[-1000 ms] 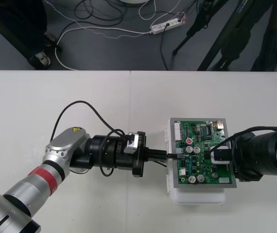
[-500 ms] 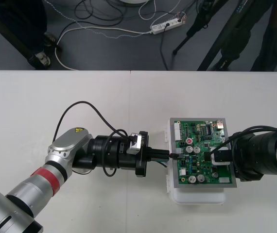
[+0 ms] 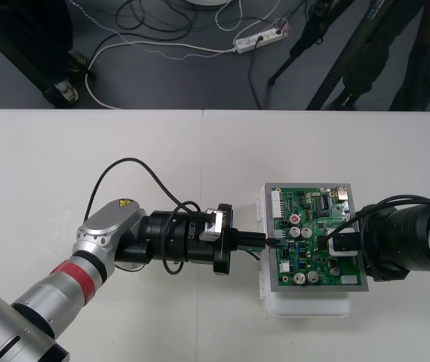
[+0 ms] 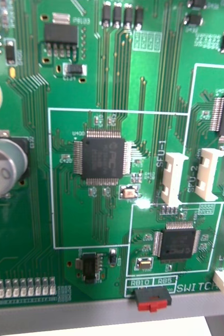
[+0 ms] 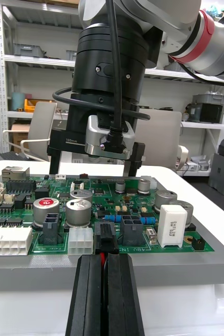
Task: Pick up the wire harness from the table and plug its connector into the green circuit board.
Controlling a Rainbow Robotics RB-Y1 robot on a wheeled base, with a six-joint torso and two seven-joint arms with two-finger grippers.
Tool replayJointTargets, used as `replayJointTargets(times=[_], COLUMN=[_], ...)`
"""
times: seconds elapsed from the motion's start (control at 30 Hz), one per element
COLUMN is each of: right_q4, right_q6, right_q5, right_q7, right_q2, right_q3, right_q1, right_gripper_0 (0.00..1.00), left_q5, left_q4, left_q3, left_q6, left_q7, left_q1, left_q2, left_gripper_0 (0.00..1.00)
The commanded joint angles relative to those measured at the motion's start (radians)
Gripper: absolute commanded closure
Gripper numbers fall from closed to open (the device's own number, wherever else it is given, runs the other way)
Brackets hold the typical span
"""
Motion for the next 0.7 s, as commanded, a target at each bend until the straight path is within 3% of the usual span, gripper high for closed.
replayJointTargets(times=[0.03, 0.6, 0.63, 0.67, 0.7], right_q4=[-0.011, -0.013, -0.013, -0.013, -0.013], right_q6=[-0.004, -0.004, -0.004, -0.004, -0.004], right_q5=[-0.01, -0.027, -0.029, -0.03, -0.03], right_q7=[-0.016, -0.055, -0.057, -0.057, -0.059], right_q2=[0.012, 0.012, 0.012, 0.012, 0.012], right_q3=[0.013, 0.013, 0.013, 0.015, 0.013], right_q1=[-0.025, -0.025, -0.025, -0.025, -0.025], right_gripper_0=[0.0, 0.0, 0.0, 0.0, 0.0], left_q5=[0.009, 0.038, 0.041, 0.044, 0.046], left_q4=[-0.031, -0.033, -0.031, -0.033, -0.033], left_q3=[-0.02, -0.02, -0.02, -0.02, -0.02], left_q6=[0.046, 0.045, 0.045, 0.045, 0.045], left_q7=[-0.062, -0.049, -0.049, -0.046, -0.046], left_q1=[-0.005, -0.003, -0.003, -0.001, -0.001], left_q2=[-0.06, 0.012, 0.017, 0.023, 0.026], left_gripper_0=[1.0, 0.99, 0.76, 0.46, 0.33])
